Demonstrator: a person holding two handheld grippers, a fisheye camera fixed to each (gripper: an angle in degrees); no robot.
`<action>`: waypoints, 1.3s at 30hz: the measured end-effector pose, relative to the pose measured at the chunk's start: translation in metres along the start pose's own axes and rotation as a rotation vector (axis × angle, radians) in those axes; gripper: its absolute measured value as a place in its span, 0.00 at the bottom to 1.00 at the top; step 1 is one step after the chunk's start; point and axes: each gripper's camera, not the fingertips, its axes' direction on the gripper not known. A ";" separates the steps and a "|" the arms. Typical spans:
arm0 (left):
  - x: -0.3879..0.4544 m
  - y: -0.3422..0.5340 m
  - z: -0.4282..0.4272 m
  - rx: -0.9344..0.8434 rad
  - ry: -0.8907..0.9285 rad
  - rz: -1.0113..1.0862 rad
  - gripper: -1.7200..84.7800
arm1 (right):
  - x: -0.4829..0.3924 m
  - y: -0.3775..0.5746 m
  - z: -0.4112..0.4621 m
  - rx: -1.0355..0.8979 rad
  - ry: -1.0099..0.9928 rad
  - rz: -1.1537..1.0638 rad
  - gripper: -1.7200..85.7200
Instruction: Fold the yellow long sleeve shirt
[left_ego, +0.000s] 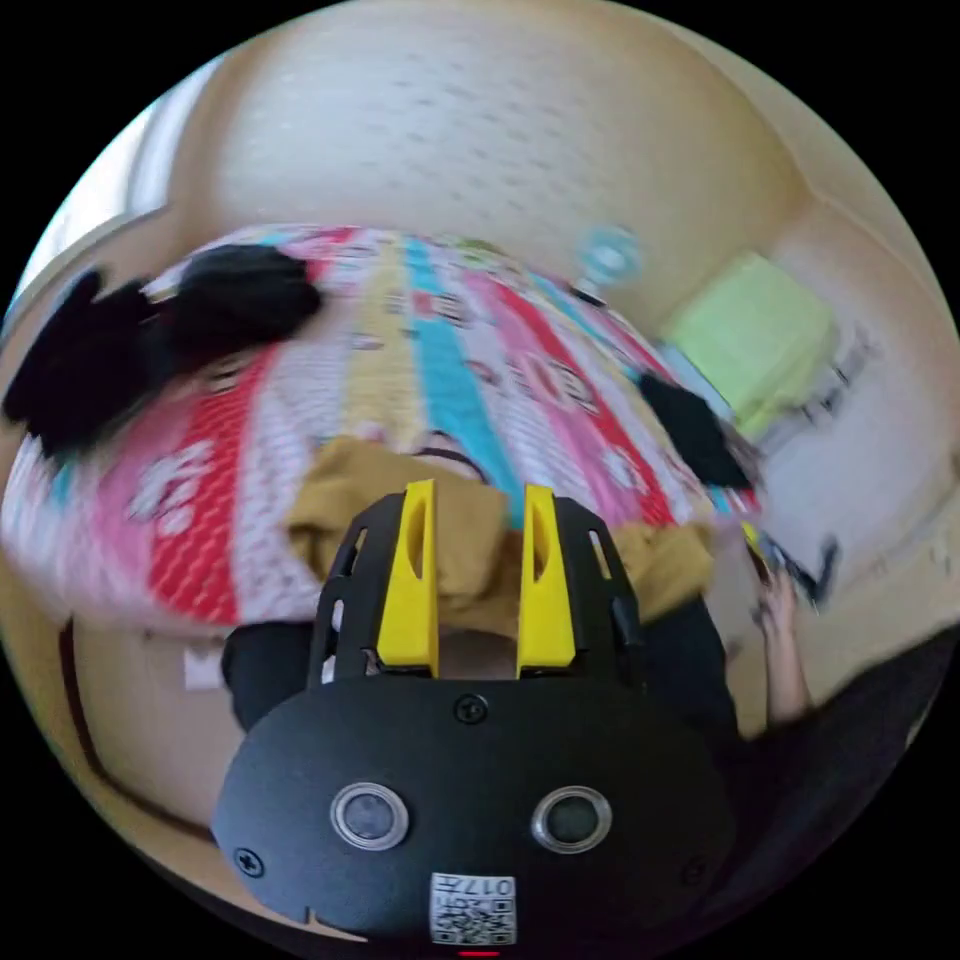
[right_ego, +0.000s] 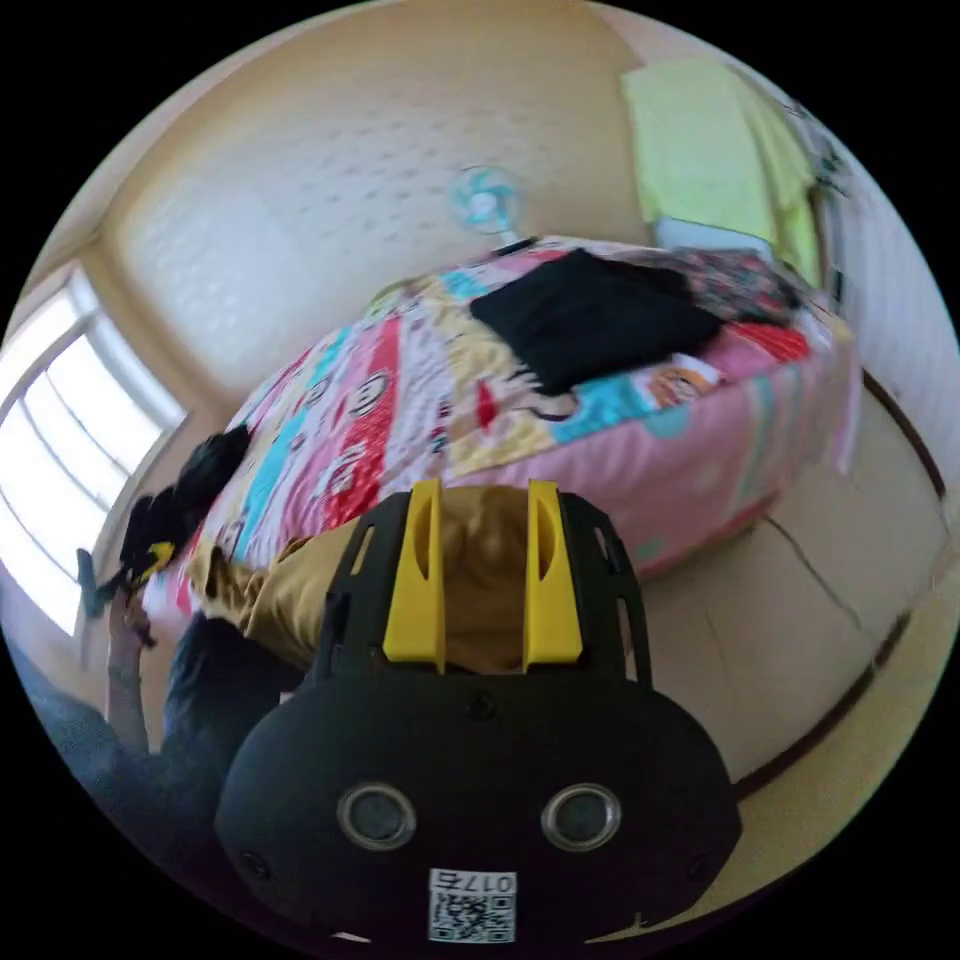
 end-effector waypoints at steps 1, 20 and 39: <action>0.027 -0.009 0.031 -0.133 0.120 0.130 0.17 | -0.013 -0.008 0.015 -0.063 -0.092 -0.107 0.18; 0.109 -0.037 -0.082 0.211 -0.010 0.348 0.05 | -0.075 0.015 -0.124 0.230 -0.570 -0.236 0.06; -0.021 -0.001 0.014 -0.099 -0.216 0.030 0.14 | -0.100 0.037 0.081 -0.221 -0.296 -0.222 0.16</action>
